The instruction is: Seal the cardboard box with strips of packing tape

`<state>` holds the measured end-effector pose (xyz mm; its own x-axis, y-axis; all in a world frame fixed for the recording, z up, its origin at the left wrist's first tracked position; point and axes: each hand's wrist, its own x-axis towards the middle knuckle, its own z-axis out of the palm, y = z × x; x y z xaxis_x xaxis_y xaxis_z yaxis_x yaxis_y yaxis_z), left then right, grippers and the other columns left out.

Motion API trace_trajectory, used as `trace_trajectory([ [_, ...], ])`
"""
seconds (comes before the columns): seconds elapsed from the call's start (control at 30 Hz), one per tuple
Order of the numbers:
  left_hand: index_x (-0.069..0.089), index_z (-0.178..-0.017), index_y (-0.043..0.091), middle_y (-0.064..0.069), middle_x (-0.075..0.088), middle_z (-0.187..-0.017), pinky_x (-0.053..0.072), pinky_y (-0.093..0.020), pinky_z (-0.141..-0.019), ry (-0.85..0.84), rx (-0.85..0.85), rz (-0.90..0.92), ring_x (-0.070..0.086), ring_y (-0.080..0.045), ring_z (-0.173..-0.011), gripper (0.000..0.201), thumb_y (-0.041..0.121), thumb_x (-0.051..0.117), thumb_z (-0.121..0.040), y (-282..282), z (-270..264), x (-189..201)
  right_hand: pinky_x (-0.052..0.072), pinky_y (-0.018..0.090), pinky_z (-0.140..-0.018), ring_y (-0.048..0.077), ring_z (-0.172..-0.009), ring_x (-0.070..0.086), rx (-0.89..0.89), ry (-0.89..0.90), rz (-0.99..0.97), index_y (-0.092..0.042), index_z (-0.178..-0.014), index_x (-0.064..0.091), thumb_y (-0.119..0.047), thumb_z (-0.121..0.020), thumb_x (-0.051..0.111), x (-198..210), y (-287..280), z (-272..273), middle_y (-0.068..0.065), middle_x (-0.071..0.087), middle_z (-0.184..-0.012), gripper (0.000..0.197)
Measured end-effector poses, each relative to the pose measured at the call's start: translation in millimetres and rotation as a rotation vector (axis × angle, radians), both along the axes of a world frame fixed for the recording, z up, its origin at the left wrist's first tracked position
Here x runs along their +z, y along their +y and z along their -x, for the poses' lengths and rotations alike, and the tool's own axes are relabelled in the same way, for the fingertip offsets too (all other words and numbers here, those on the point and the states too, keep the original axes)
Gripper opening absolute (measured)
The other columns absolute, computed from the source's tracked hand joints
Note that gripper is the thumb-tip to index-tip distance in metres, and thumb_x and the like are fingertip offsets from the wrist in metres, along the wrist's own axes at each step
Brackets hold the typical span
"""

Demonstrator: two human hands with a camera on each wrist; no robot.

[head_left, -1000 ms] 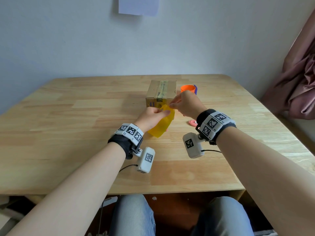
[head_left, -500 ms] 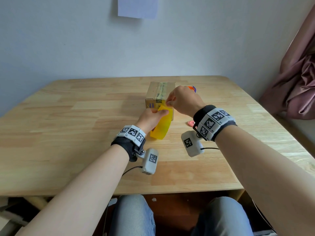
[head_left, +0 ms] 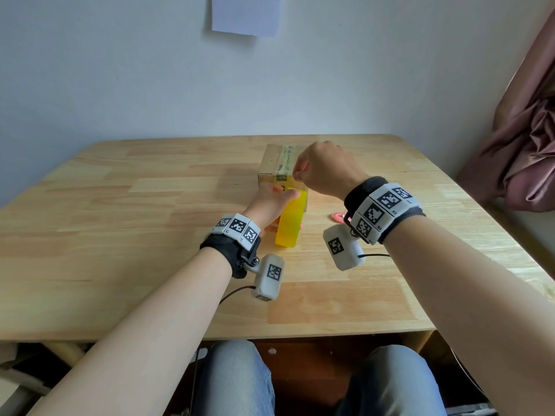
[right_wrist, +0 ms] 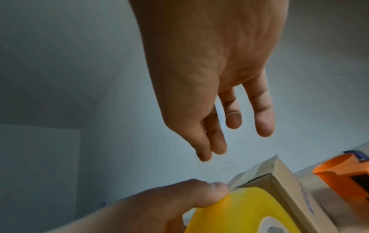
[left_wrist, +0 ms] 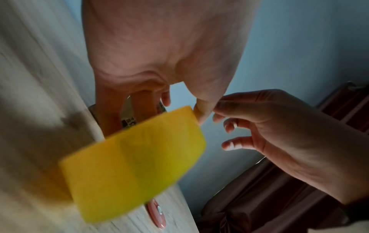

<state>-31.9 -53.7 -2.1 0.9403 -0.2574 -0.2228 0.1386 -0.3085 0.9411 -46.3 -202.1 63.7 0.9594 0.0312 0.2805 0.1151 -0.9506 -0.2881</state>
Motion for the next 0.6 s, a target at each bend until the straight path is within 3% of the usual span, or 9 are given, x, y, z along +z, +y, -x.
trace_trajectory([
  [0.1, 0.058, -0.129, 0.024, -0.001, 0.062, -0.125, 0.061, -0.046, -0.086, -0.159, -0.014, 0.003, 0.066, -0.023, -0.108, 0.041, 0.036, 0.071, -0.093, 0.3, 3.5, 4.6, 0.064, 0.041, -0.075, 0.018, -0.090, 0.072, 0.031, 0.015, 0.003, -0.027, -0.093, 0.080, -0.030, -0.090, 0.071, 0.1, -3.2, 1.4, -0.005, 0.077, -0.097, 0.009],
  [0.2, 0.064, -0.120, 0.022, 0.001, 0.063, -0.118, 0.061, -0.035, -0.058, -0.204, -0.012, 0.062, 0.068, -0.020, -0.100, 0.029, 0.037, 0.069, -0.096, 0.6, 9.2, 11.2, 0.063, 0.037, -0.076, 0.016, -0.090, 0.070, 0.044, 0.012, -0.009, -0.023, -0.098, 0.079, -0.026, -0.092, 0.070, -2.0, -5.7, 1.1, -0.004, 0.076, -0.102, 0.011],
  [0.3, 0.068, -0.118, 0.014, -0.001, 0.062, -0.113, 0.064, -0.047, -0.056, -0.220, 0.010, 0.105, 0.071, -0.021, -0.084, 0.029, 0.032, 0.072, -0.094, -0.9, 9.2, 12.4, 0.063, 0.038, -0.078, 0.017, -0.091, 0.069, 0.053, -0.003, 0.000, -0.022, -0.097, 0.080, -0.024, -0.092, 0.070, -0.6, -5.7, 3.2, -0.002, 0.075, -0.103, 0.011],
  [0.43, 0.071, -0.101, 0.018, -0.004, 0.071, -0.104, 0.063, -0.047, -0.053, -0.243, 0.039, 0.122, 0.076, -0.024, -0.078, 0.013, 0.029, 0.071, -0.095, -1.3, 6.9, 9.7, 0.062, 0.038, -0.083, 0.018, -0.094, 0.070, 0.077, 0.029, -0.010, -0.025, -0.094, 0.080, -0.021, -0.090, 0.074, 2.8, -6.7, 7.8, -0.002, 0.075, -0.104, 0.008],
  [0.53, 0.071, -0.098, 0.020, -0.003, 0.073, -0.103, 0.063, -0.052, -0.053, -0.272, 0.035, 0.092, 0.078, -0.025, -0.077, 0.010, 0.030, 0.069, -0.096, -0.7, 6.8, 11.1, 0.062, 0.042, -0.081, 0.020, -0.098, 0.069, 0.045, 0.014, 0.048, -0.028, -0.103, 0.078, -0.021, -0.089, 0.074, -1.3, -8.6, 8.9, -0.001, 0.074, -0.108, 0.016],
  [0.6, 0.071, -0.098, 0.021, -0.003, 0.073, -0.103, 0.063, -0.051, -0.052, -0.301, 0.022, 0.066, 0.079, -0.024, -0.077, 0.012, 0.032, 0.068, -0.096, -0.7, 8.0, 12.4, 0.060, 0.042, -0.079, 0.020, -0.098, 0.069, 0.030, -0.011, 0.063, -0.027, -0.120, 0.071, -0.021, -0.089, 0.074, -7.5, -10.5, 8.1, -0.002, 0.073, -0.105, 0.032],
])
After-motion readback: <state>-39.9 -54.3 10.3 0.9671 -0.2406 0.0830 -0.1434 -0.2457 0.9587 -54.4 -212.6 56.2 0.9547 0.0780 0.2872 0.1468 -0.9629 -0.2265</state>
